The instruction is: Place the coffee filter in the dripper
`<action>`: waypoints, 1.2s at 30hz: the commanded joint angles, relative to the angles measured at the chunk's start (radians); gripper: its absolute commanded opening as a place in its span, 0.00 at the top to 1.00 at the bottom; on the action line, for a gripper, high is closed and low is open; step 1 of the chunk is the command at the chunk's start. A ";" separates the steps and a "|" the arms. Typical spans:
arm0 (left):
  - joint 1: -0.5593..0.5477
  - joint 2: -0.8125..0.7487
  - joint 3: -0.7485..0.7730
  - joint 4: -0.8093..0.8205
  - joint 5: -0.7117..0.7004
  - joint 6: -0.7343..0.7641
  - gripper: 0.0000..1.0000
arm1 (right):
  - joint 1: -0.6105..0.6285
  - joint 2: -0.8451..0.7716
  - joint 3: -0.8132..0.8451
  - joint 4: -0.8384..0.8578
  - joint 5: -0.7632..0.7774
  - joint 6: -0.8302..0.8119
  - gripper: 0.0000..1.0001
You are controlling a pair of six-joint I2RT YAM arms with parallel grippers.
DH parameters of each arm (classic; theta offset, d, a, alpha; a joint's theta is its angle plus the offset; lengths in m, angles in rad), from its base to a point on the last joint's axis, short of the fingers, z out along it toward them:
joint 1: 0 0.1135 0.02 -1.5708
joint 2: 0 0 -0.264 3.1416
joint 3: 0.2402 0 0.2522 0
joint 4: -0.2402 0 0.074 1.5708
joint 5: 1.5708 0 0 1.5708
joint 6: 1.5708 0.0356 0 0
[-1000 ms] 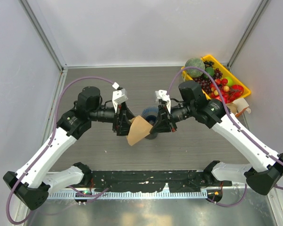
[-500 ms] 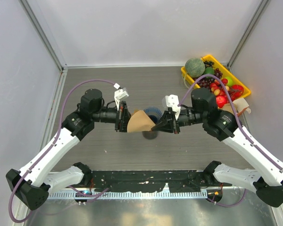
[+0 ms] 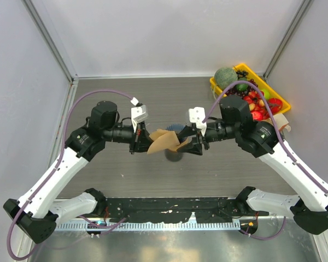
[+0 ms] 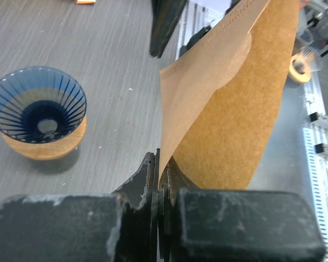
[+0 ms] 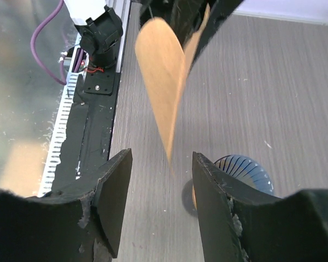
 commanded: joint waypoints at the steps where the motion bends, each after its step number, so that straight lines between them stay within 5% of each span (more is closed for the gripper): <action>1: -0.019 0.013 0.065 -0.120 -0.090 0.179 1.00 | 0.047 -0.001 0.070 -0.036 0.050 -0.082 0.46; 6: -0.062 0.042 0.106 -0.197 -0.176 0.245 1.00 | 0.116 0.010 0.081 -0.033 0.148 -0.128 0.56; 14: -0.081 0.064 0.160 -0.213 -0.237 0.230 0.96 | 0.205 0.010 0.053 0.005 0.323 -0.200 0.95; 17: -0.081 0.055 0.146 -0.176 -0.228 0.168 0.65 | 0.243 -0.005 0.026 0.059 0.423 -0.220 0.95; 20: -0.076 0.036 0.120 -0.134 -0.247 0.092 0.47 | 0.253 -0.033 -0.014 0.129 0.495 -0.212 0.95; 28: 0.066 -0.022 -0.006 0.083 -0.201 -0.199 0.26 | 0.265 -0.133 -0.126 0.271 0.543 -0.203 0.95; 36: 0.088 -0.022 -0.094 0.263 -0.129 -0.398 0.21 | 0.276 -0.165 -0.172 0.332 0.541 -0.199 0.95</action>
